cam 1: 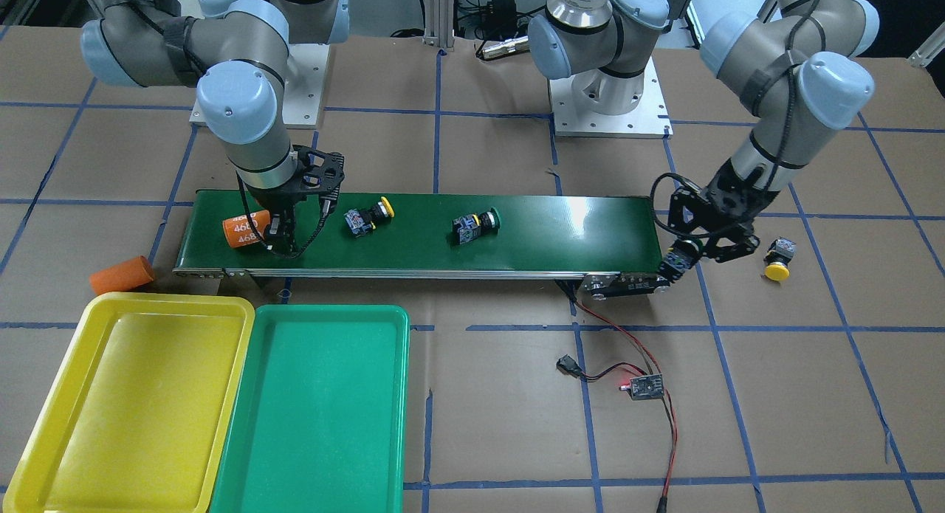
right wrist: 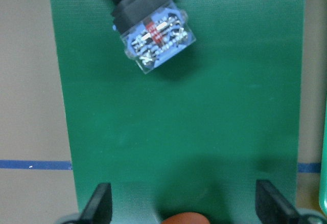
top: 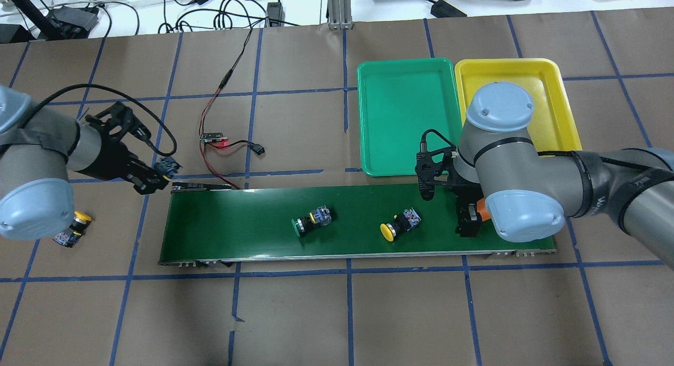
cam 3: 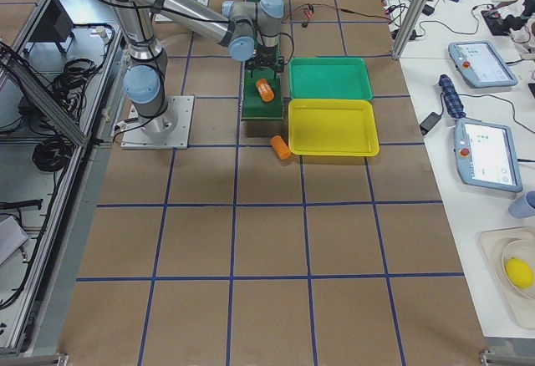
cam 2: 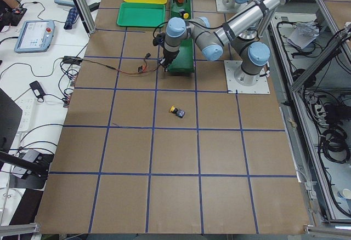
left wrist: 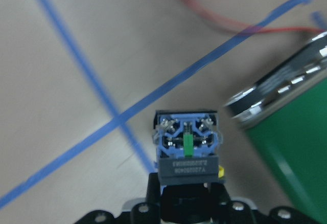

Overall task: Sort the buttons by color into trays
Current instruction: 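Place the button on the conveyor belt and open the left gripper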

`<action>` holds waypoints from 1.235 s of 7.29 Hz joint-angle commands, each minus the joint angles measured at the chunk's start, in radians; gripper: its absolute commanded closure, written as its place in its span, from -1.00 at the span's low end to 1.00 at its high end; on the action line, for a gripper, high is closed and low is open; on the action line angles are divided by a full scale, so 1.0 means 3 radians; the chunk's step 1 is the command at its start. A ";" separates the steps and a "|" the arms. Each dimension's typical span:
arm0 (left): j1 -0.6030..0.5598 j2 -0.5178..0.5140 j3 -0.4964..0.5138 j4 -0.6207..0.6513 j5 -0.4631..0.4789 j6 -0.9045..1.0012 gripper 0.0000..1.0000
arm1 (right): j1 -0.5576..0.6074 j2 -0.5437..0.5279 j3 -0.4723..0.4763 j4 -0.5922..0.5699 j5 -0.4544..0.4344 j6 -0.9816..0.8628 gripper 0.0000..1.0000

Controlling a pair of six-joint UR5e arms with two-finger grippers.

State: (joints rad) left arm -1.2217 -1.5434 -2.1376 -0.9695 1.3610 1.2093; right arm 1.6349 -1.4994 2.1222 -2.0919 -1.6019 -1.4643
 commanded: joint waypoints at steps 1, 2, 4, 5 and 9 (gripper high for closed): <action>-0.0635 0.0220 -0.0252 -0.0026 -0.0067 0.0299 0.48 | 0.0001 -0.0003 0.0003 0.0004 0.0006 0.0003 -1.00; -0.0759 0.0327 -0.0359 -0.0015 -0.0083 0.0487 0.48 | 0.0001 0.0002 0.0003 -0.0001 0.0007 0.0008 -1.00; -0.0801 0.0476 -0.0589 0.0005 -0.0007 0.0632 -0.05 | 0.0001 -0.0003 -0.0007 -0.0002 0.0001 0.0003 -1.00; -0.0796 0.0512 -0.0621 -0.0005 0.0014 0.0663 -0.99 | 0.0001 -0.0003 -0.0012 -0.0002 0.0007 0.0003 -1.00; 0.0079 0.0512 -0.0616 0.0112 0.0050 0.0581 -1.00 | 0.0006 -0.0008 0.0008 0.0004 0.0001 0.0003 -1.00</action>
State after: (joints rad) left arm -1.3374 -1.3891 -2.3230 -0.9486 1.3762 1.3941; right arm 1.6365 -1.5026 2.1199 -2.0910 -1.6014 -1.4636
